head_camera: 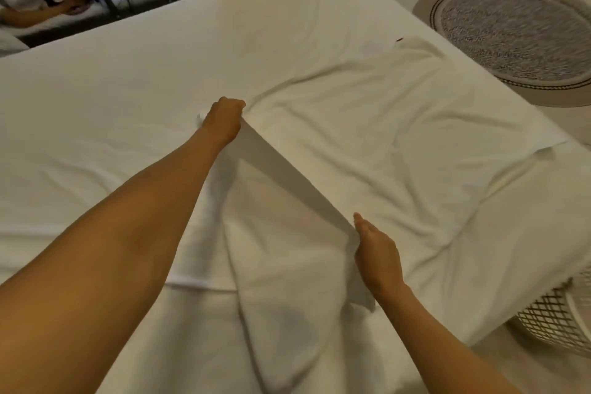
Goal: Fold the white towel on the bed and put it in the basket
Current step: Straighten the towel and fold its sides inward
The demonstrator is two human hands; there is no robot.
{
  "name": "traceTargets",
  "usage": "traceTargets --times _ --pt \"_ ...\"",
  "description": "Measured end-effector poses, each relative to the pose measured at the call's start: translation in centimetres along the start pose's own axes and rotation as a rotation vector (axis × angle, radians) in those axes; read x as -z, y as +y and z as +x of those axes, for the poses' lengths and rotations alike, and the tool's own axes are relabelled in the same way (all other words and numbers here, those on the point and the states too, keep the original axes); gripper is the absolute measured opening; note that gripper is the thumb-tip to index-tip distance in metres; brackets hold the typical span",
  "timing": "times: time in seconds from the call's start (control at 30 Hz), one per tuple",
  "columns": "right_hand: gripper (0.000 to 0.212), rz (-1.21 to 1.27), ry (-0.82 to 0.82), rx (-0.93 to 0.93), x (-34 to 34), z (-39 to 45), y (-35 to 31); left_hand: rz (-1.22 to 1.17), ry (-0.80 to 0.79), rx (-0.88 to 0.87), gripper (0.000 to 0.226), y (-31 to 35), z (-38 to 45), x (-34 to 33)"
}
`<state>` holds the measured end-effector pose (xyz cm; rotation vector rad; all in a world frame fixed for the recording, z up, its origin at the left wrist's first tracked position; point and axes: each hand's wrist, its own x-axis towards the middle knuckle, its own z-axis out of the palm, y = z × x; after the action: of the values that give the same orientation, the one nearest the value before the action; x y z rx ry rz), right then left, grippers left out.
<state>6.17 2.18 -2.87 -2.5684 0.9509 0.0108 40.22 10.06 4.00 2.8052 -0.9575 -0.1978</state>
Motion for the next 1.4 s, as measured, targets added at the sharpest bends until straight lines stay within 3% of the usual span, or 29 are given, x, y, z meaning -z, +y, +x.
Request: traceTargets --times 0.13,0.33,0.5,0.63,0.77,0.9,1.03,1.17,1.3,1.4 --pt "0.062 -0.009 0.07 0.047 3.0 2.2 5.7 -0.002 0.036 -0.019 0.045 7.3 1.6 0.1" --pt "0.059 -0.265 0.195 0.091 8.4 5.4 13.7 0.162 0.097 -0.257 0.059 16.1 5.5 -1.3" --pt "0.065 -0.338 0.176 0.023 11.1 8.5 20.5 0.262 0.07 -0.388 0.06 23.1 9.2 -3.5" --pt "0.065 -0.294 0.144 -0.022 12.4 10.9 24.2 0.281 0.028 -0.389 0.056 27.7 12.6 -6.1" --pt "0.044 -0.301 0.143 0.006 12.8 14.7 27.5 0.296 0.046 -0.387 0.052 31.7 17.5 -8.7" --pt "0.058 -0.326 0.073 -0.02 13.6 18.8 30.6 0.32 0.059 -0.37 0.046 35.1 22.0 -10.3" --pt "0.043 -0.337 0.163 -0.094 15.4 23.2 33.9 0.359 0.033 -0.319 0.044 39.0 26.0 -10.9" --pt "0.065 -0.358 0.157 -0.13 17.3 27.1 37.5 0.438 0.008 -0.296 0.04 43.4 30.1 -11.5" --pt "0.07 -0.386 0.228 -0.16 19.3 31.1 40.9 0.294 0.068 -0.262 0.049 49.0 35.1 -12.0" --pt "0.062 -0.361 0.212 -0.221 21.3 34.1 43.3 0.146 0.125 -0.301 0.047 52.9 38.6 -12.8"
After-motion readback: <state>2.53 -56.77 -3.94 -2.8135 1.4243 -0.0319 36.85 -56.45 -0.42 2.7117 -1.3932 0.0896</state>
